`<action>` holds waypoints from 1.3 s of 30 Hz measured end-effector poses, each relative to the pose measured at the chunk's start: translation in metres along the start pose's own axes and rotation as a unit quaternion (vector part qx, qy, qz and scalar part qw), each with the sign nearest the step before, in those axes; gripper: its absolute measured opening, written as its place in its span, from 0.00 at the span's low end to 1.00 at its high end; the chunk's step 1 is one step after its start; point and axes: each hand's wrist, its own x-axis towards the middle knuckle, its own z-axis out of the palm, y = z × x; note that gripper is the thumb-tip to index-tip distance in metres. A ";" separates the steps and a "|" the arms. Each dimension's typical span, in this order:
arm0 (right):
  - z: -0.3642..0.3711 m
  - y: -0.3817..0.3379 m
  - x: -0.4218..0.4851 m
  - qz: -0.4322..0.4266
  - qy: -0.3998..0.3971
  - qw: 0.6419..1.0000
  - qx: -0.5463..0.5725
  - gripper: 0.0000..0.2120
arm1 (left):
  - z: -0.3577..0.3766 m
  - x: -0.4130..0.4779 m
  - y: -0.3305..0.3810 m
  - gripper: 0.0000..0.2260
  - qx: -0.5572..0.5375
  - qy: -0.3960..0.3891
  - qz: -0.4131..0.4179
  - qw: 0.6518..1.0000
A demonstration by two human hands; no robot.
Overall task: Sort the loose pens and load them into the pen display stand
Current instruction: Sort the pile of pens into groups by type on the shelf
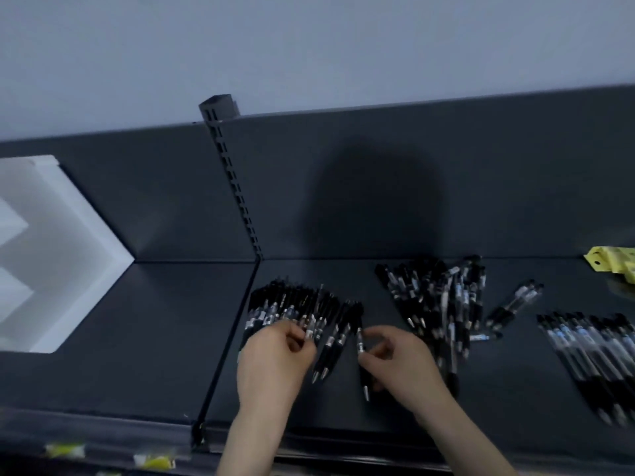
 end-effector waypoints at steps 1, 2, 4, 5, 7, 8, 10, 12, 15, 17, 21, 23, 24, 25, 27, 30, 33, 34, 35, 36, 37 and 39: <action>0.006 -0.004 0.002 0.004 -0.001 1.000 0.001 0.15 | -0.004 0.002 -0.004 0.03 0.008 0.006 -0.002 1.000; 0.011 -0.008 0.004 0.007 0.000 1.000 0.002 0.15 | -0.007 0.005 -0.008 0.03 0.015 0.012 -0.002 1.000; 0.021 -0.015 0.008 0.011 0.009 1.000 0.011 0.15 | -0.011 0.010 -0.012 0.03 0.027 0.020 0.004 0.999; 0.025 -0.019 0.010 0.012 0.013 1.000 0.019 0.14 | -0.012 0.013 -0.013 0.03 0.033 0.020 0.009 0.999; 0.034 -0.025 0.013 0.019 0.015 0.999 0.035 0.13 | -0.013 0.019 -0.014 0.01 0.049 0.013 0.018 0.999; 0.037 -0.027 0.013 0.024 0.014 0.999 0.038 0.13 | -0.014 0.022 -0.014 0.01 0.057 0.006 0.021 0.998; 0.043 -0.028 0.012 0.029 0.024 0.999 0.038 0.11 | -0.012 0.025 -0.016 0.03 0.066 -0.014 0.030 0.997; 0.045 -0.027 0.012 0.033 0.038 0.998 0.036 0.11 | -0.011 0.028 -0.019 0.04 0.069 -0.025 0.042 0.996; 0.045 -0.028 0.011 0.030 0.046 0.998 0.016 0.10 | -0.010 0.029 -0.023 0.04 0.063 -0.029 0.058 0.996; 0.045 -0.028 0.011 0.024 0.053 0.998 0.013 0.10 | -0.010 0.030 -0.025 0.03 0.057 -0.028 0.067 0.996; 0.043 -0.023 0.009 0.005 0.068 0.998 -0.006 0.10 | -0.008 0.033 -0.025 0.02 0.046 -0.026 0.093 0.994; 0.037 -0.020 0.007 -0.002 0.070 0.997 -0.012 0.11 | -0.003 0.034 -0.019 0.02 0.037 -0.033 0.108 0.993; 0.031 -0.018 0.005 -0.003 0.071 0.997 -0.014 0.11 | 0.001 0.034 -0.014 0.02 0.032 -0.042 0.118 0.992; 0.023 -0.016 0.002 -0.001 0.074 0.997 -0.019 0.11 | 0.006 0.034 -0.007 0.02 0.028 -0.053 0.135 0.989; 0.000 -0.010 -0.002 0.007 0.086 0.996 -0.033 0.10 | 0.016 0.034 0.010 0.03 0.019 -0.085 0.176 0.981; -0.051 0.001 -0.007 0.021 0.121 0.991 -0.058 0.09 | 0.030 0.033 0.044 0.04 0.015 -0.132 0.243 0.961; -0.107 0.010 -0.002 0.039 0.161 0.978 -0.127 0.08 | 0.048 0.036 0.086 0.04 0.002 -0.160 0.288 0.944; -0.125 0.013 0.002 0.046 0.168 0.972 -0.156 0.08 | 0.055 0.037 0.100 0.04 0.010 -0.169 0.302 0.938; -0.143 0.016 0.008 0.053 0.171 0.966 -0.184 0.09 | 0.063 0.038 0.115 0.04 0.021 -0.177 0.318 0.931; -0.160 0.019 0.014 0.061 0.172 0.960 -0.212 0.09 | 0.071 0.038 0.130 0.05 0.029 -0.184 0.333 0.925; -0.176 0.023 0.021 0.072 0.170 0.953 -0.241 0.09 | 0.080 0.039 0.144 0.05 0.030 -0.190 0.346 0.918; -0.203 0.030 0.034 0.099 0.149 0.938 -0.298 0.08 | 0.098 0.041 0.172 0.07 0.033 -0.208 0.361 0.908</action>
